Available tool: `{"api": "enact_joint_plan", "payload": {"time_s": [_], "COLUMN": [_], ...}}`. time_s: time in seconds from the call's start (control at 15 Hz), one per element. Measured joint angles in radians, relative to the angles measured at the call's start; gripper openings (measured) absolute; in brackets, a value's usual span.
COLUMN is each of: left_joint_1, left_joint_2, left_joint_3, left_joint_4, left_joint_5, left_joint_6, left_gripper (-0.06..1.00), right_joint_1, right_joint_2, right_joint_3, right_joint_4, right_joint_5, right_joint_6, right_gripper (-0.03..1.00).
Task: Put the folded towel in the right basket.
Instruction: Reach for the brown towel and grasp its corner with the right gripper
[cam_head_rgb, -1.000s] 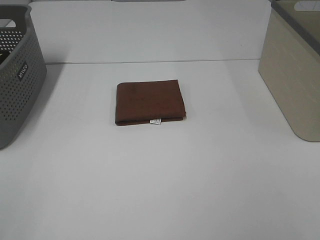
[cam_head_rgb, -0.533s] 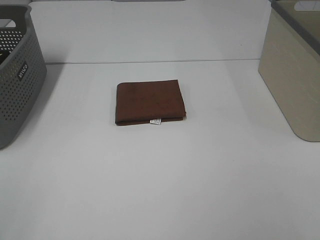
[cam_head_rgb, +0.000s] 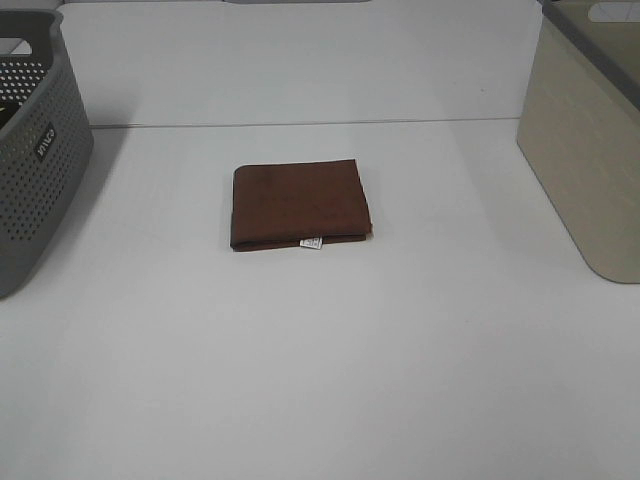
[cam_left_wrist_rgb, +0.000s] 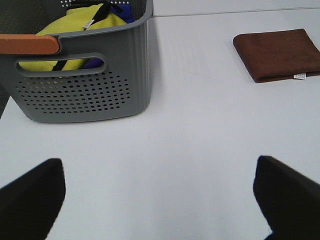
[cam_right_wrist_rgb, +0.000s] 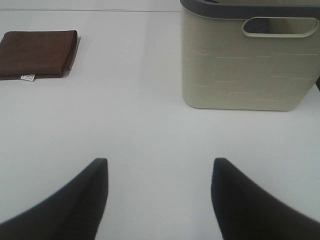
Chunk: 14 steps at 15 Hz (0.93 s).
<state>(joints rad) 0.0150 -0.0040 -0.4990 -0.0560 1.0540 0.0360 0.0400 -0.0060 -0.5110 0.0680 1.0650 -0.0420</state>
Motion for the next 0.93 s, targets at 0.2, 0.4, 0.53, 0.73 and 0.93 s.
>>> {"api": "enact_joint_plan", "payload": {"time_s": [0.2,0.4,0.53,0.73,0.93], "left_joint_1": [0.0,0.0,0.0,0.0,0.0], "left_joint_2": [0.0,0.0,0.0,0.0,0.0], "left_joint_3": [0.0,0.0,0.0,0.0,0.0], "left_joint_4": [0.0,0.0,0.0,0.0,0.0], "left_joint_5": [0.0,0.0,0.0,0.0,0.0], "left_joint_6": [0.0,0.0,0.0,0.0,0.0], "left_gripper": [0.97,0.97,0.97,0.97,0.97], "right_joint_1": [0.0,0.0,0.0,0.0,0.0], "right_joint_2": [0.011,0.277,0.477,0.729,1.043], "right_joint_3": [-0.001,-0.074,-0.15,-0.281,-0.497], "right_joint_4": [0.0,0.054,0.111,0.182,0.296], "right_joint_5": [-0.01,-0.204,-0.29,-0.37,-0.391], "right_joint_6": [0.0,0.0,-0.013,-0.093,-0.225], "right_gripper": [0.58,0.58,0.58,0.58,0.58]}}
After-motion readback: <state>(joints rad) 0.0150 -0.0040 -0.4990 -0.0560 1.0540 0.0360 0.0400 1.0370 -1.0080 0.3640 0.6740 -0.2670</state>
